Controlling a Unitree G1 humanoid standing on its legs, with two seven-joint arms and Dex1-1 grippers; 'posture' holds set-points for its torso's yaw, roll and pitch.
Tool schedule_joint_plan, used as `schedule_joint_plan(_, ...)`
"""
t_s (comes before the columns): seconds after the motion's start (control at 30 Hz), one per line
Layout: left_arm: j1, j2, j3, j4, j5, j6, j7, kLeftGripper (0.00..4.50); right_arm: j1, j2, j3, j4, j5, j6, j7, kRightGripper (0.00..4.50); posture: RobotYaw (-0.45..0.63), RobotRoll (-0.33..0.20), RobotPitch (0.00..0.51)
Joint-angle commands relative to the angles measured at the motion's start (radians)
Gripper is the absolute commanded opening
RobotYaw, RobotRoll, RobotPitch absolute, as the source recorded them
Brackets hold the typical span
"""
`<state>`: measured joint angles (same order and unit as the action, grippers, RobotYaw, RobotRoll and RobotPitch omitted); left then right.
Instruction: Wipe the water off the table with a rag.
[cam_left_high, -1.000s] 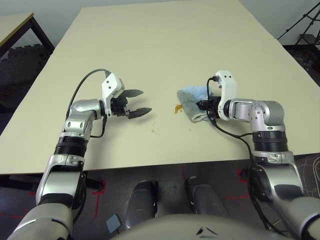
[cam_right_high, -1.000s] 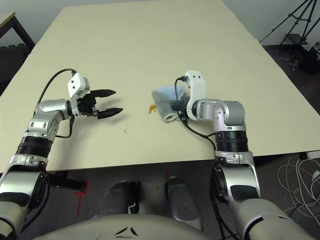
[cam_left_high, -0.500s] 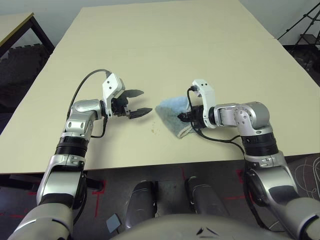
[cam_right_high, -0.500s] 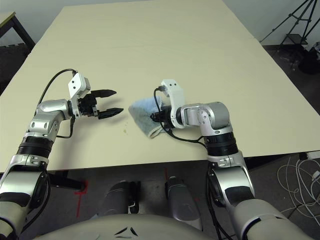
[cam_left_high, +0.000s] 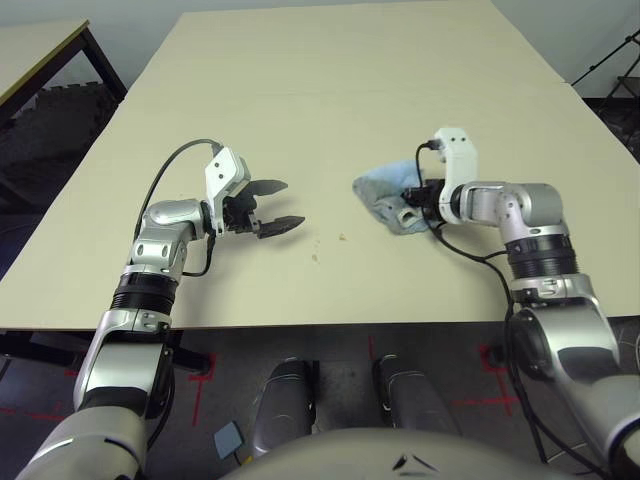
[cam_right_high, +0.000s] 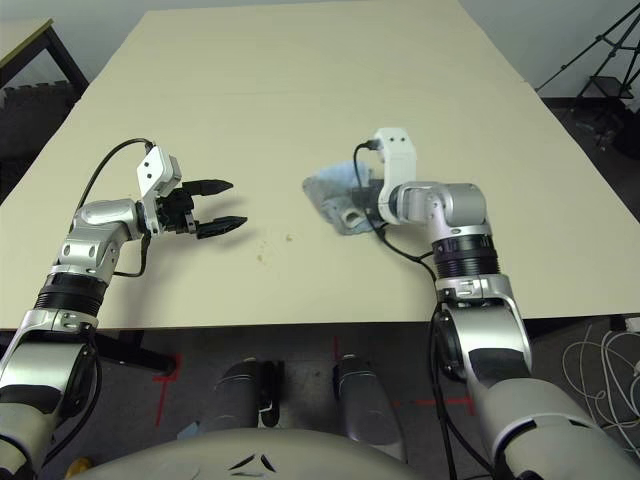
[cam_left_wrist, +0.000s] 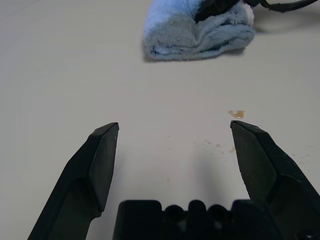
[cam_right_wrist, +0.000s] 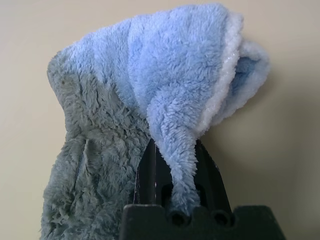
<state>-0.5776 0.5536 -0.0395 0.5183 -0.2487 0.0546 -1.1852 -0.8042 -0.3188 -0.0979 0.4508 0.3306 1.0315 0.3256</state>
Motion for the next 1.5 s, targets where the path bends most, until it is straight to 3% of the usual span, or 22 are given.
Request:
schedule_joint_plan(0.03,-0.008,-0.002,-0.009,0.015,0.017,-0.013,-0.005,4.5,-0.032,-0.03,-0.034,0.063,-0.02,-0.049,-0.008,0.04,-0.19,0.0,0.104)
schedule_joint_plan(0.4,-0.014,-0.001,-0.007,0.027,0.023,-0.02,-0.008,4.5,-0.07,-0.114,-0.061,0.121,-0.005,-0.069,0.046,0.04,-0.19,0.0,0.101)
schedule_joint_plan(0.77,-0.028,-0.009,-0.009,0.039,0.026,-0.017,-0.006,4.5,-0.099,-0.316,-0.098,0.015,0.1,0.103,0.254,0.04,-0.21,0.0,0.098)
schedule_joint_plan(0.93,-0.037,-0.017,-0.013,0.049,0.029,-0.019,-0.006,4.5,-0.116,-0.38,-0.098,0.06,0.081,0.072,0.278,0.04,-0.22,0.0,0.097)
schedule_joint_plan(1.5,-0.042,-0.011,-0.004,0.042,0.028,-0.008,-0.005,4.5,-0.07,-0.39,-0.085,0.377,-0.062,-0.191,0.211,0.04,-0.21,0.0,0.104)
